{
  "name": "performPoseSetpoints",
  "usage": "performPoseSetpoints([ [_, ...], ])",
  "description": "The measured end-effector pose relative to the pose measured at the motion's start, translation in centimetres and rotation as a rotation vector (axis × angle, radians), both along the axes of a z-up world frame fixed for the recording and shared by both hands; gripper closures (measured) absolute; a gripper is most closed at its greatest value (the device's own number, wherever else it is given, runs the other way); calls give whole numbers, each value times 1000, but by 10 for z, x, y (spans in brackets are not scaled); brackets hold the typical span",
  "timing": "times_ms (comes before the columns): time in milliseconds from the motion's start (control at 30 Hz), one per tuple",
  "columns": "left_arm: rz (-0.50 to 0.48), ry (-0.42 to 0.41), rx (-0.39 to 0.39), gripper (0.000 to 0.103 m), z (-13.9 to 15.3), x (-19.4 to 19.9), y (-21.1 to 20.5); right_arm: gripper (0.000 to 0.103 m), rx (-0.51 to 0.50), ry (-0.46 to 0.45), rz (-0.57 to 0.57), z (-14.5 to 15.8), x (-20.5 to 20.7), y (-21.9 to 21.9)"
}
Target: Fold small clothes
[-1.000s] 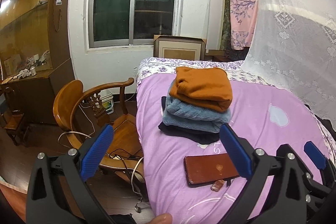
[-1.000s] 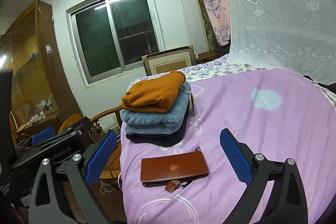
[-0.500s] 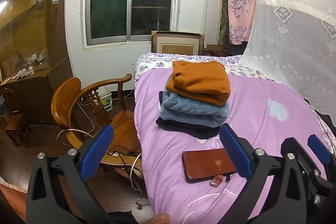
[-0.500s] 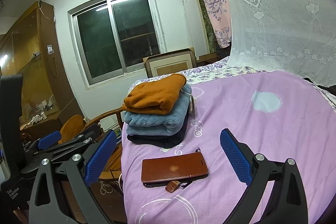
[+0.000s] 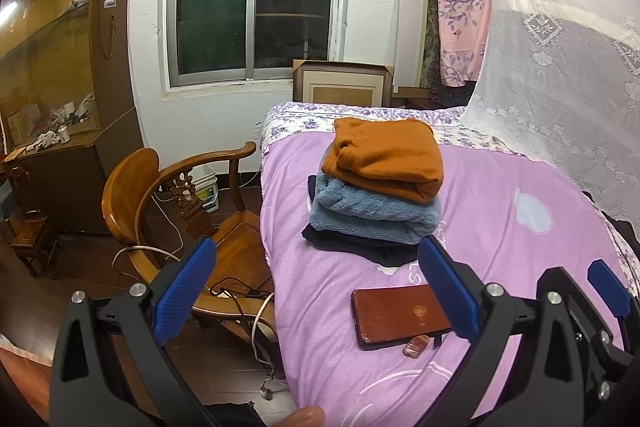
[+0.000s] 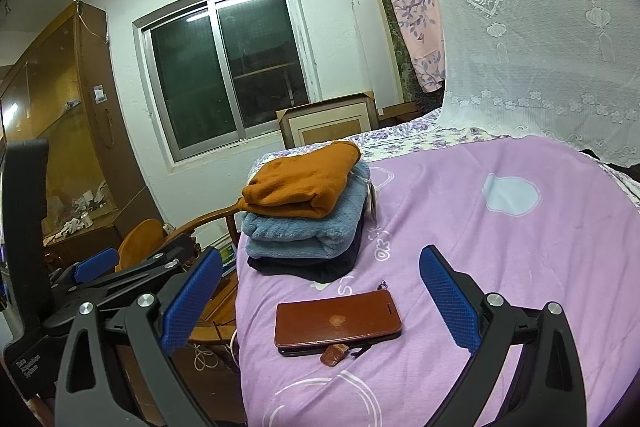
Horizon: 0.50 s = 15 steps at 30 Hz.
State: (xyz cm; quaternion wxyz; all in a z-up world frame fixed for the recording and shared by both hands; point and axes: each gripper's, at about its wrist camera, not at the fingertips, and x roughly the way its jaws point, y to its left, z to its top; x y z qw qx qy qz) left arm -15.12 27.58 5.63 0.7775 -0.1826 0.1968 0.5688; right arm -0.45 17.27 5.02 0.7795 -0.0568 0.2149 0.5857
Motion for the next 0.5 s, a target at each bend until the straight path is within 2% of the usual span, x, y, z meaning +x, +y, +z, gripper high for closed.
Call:
performPoseSetpoints([
  [500, -2, -1, -2, 4, 0, 0, 1, 3, 0, 5, 3, 0, -1, -1],
])
